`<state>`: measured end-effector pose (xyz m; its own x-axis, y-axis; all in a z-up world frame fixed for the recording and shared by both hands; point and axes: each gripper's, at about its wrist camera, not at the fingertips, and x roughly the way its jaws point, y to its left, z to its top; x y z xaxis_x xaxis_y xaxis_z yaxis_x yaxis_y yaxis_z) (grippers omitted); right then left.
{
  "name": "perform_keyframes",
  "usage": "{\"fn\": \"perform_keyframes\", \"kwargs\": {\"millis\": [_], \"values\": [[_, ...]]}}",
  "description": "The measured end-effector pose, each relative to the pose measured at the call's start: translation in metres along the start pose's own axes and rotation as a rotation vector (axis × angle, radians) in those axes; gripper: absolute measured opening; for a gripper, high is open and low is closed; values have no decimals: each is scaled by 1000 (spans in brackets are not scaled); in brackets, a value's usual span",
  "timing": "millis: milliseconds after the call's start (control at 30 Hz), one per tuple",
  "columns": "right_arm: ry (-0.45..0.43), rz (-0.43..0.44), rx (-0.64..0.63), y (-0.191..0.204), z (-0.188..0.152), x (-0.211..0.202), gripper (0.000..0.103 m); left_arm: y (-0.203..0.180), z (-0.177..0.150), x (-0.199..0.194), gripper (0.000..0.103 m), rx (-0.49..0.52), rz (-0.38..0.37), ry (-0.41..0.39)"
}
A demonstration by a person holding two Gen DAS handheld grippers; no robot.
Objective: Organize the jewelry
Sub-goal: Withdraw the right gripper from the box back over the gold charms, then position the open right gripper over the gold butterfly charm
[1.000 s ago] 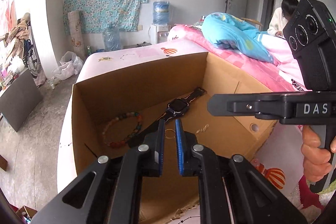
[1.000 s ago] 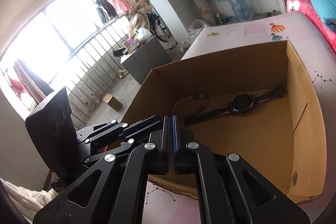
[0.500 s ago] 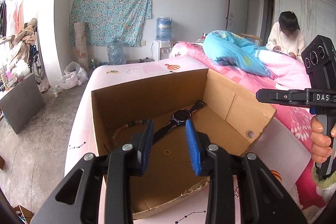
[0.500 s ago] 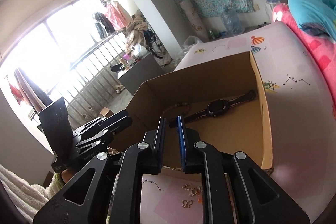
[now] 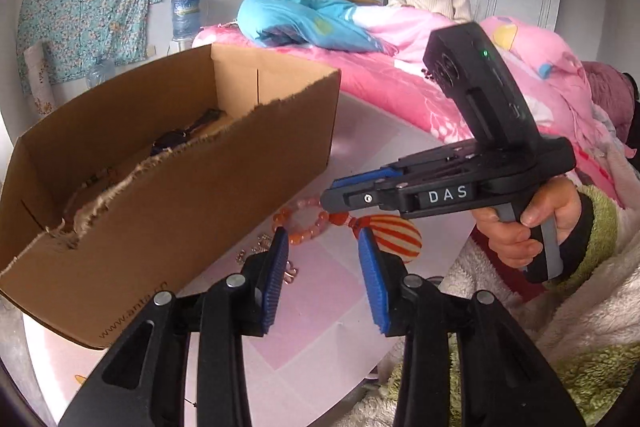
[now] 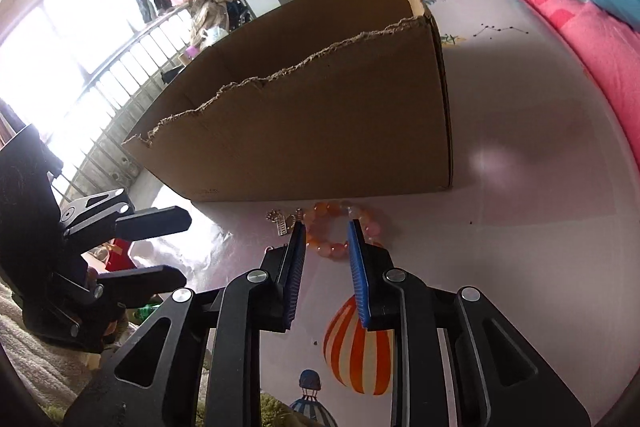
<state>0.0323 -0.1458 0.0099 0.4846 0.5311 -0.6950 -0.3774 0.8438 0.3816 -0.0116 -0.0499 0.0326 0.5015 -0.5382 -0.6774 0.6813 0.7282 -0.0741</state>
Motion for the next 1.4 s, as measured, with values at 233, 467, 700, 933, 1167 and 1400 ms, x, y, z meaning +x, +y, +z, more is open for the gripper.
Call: {"fn": "perform_keyframes", "kwargs": {"millis": [233, 467, 700, 933, 1167, 1400], "values": [[53, -53, -60, 10, 9, 28, 8, 12, -19, 23, 35, -82, 40, 47], [30, -119, 19, -22, 5, 7, 4, 23, -18, 35, 35, -102, 74, 57], [-43, -181, 153, -63, -2, -35, 9, 19, -17, 44, 35, -77, 88, 65], [-137, -39, -7, -20, -14, -58, 25, 27, -23, 40, 35, -96, 142, 94], [-37, 2, -281, 37, -15, -8, 32, 46, -37, 25, 35, -133, 233, 109], [59, 19, -468, 49, -11, 11, 33, 61, -45, 16, 35, -166, 255, 96]]}}
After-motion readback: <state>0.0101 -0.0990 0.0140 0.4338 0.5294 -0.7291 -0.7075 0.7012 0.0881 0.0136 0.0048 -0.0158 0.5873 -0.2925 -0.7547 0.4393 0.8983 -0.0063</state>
